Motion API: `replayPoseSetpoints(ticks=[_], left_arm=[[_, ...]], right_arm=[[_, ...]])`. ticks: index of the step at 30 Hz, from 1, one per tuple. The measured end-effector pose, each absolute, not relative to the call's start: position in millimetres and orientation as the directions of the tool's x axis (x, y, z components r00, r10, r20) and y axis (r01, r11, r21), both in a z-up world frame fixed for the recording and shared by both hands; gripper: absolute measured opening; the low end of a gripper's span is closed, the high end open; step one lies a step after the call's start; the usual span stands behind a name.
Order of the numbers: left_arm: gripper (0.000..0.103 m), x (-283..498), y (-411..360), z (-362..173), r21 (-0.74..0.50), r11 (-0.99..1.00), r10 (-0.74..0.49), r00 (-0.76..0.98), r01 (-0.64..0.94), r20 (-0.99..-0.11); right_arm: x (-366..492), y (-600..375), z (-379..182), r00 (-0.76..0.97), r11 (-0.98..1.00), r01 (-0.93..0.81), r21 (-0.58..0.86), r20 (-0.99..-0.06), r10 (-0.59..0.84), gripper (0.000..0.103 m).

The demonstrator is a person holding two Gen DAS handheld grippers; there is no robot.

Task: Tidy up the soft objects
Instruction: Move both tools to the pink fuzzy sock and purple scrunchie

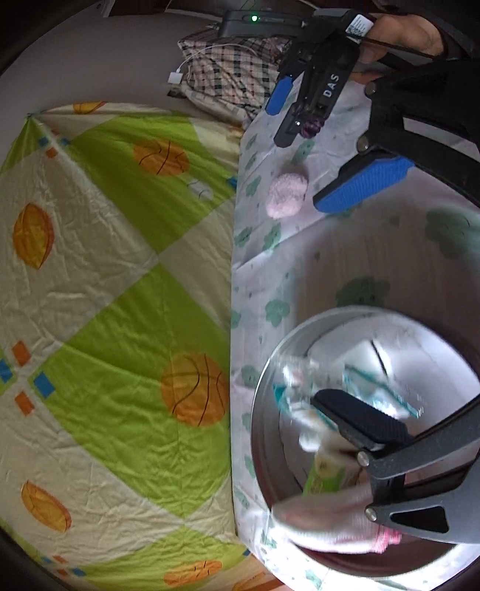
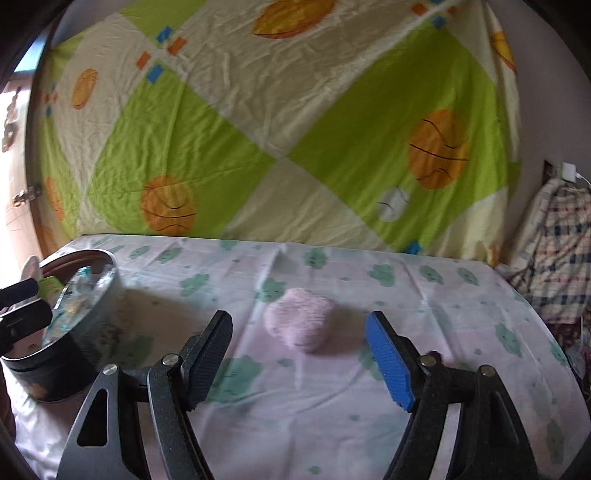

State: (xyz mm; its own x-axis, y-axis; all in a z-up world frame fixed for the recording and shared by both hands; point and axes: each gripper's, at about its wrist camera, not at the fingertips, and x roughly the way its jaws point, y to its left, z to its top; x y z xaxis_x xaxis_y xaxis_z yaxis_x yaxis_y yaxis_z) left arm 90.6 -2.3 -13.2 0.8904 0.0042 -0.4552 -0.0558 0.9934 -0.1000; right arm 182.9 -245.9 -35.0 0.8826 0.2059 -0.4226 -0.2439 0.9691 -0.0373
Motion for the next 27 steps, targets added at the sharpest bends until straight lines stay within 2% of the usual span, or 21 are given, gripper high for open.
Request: replayPoseSetpoints(ticks=[3, 9, 20, 27], left_arm=[[0.098, 113.8, -31.5, -16.4, -0.131, 0.991, -0.081, 0.866, 0.018, -0.494], [0.098, 168.2, -81.8, -22.0, -0.102, 0.992, -0.118, 0.816, 0.072, -0.566], [0.098, 257.2, -142.7, -53.8, -0.075, 0.982, -0.176, 0.713, 0.172, -0.679], [0.097, 285.5, -163.0, -66.6, -0.053, 0.975, -0.19, 0.683, 0.217, -0.705]], right_arm=[[199.2, -276.4, -41.0, 0.872, 0.985, -0.17, -0.012, -0.468, 0.145, 0.077], [230.2, -309.6, -60.4, 0.814, 0.997, -0.082, -0.003, -0.577, 0.065, 0.077], [252.5, -327.6, -82.1, 0.732, 0.994, -0.068, 0.091, -0.673, 0.111, 0.077], [259.0, -333.0, -87.7, 0.7, 0.993, -0.048, 0.111, -0.705, 0.113, 0.077]])
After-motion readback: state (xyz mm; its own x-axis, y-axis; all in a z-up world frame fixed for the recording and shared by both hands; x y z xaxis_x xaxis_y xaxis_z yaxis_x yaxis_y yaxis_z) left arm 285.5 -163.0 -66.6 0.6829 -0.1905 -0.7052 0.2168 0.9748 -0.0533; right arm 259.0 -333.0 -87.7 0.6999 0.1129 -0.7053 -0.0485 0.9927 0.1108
